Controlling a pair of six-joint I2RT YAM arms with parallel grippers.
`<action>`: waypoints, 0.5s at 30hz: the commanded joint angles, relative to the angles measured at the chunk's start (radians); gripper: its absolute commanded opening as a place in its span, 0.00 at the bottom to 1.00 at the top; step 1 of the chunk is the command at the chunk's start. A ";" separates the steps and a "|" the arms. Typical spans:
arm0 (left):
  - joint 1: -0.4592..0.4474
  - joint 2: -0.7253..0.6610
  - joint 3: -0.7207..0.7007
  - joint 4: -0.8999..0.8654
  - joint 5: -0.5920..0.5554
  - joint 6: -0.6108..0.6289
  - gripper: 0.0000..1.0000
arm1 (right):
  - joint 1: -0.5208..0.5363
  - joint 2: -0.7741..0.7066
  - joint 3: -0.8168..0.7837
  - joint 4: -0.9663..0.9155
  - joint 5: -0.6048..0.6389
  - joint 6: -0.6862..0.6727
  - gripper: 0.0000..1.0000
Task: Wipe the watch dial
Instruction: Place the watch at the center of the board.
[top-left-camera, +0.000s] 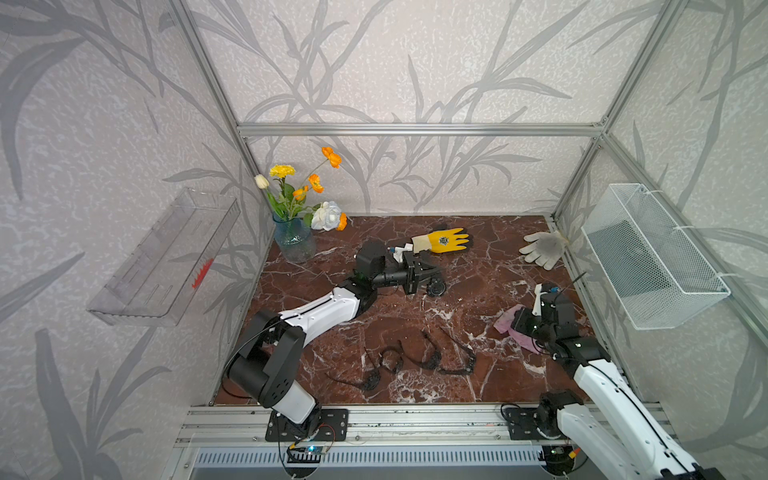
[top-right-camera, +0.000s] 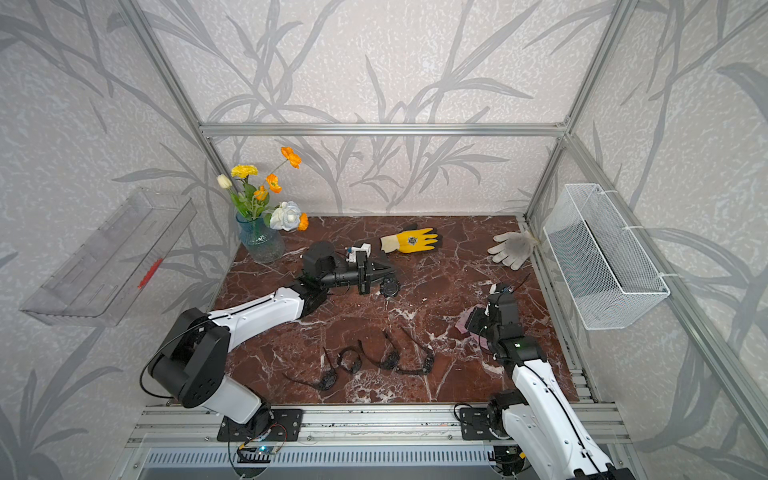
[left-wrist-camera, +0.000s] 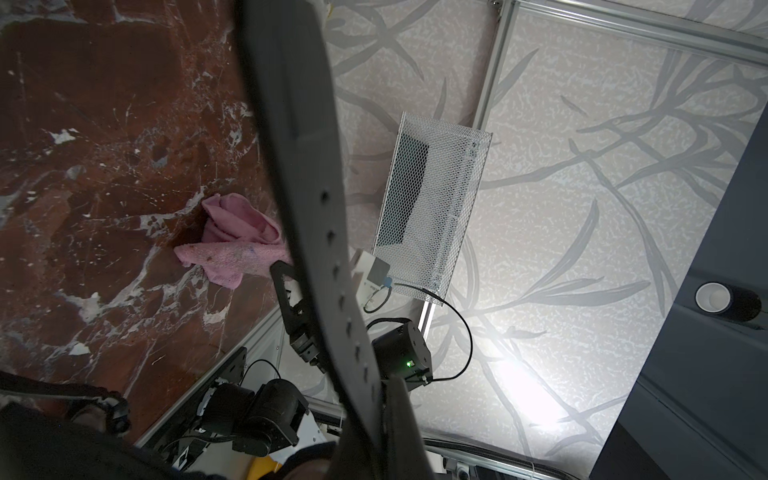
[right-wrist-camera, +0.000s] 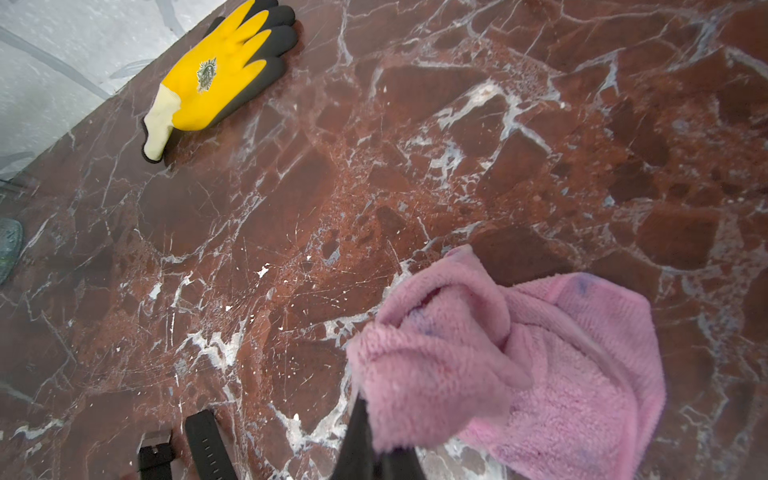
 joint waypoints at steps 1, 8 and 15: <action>0.024 0.045 -0.054 0.126 0.035 -0.078 0.00 | -0.003 -0.013 -0.016 0.040 -0.028 0.015 0.00; 0.032 0.092 -0.080 0.191 0.039 -0.104 0.00 | -0.003 -0.038 -0.043 0.045 -0.049 0.030 0.00; 0.056 0.051 -0.037 -0.086 0.043 0.092 0.00 | -0.003 -0.052 -0.052 0.039 -0.051 0.033 0.00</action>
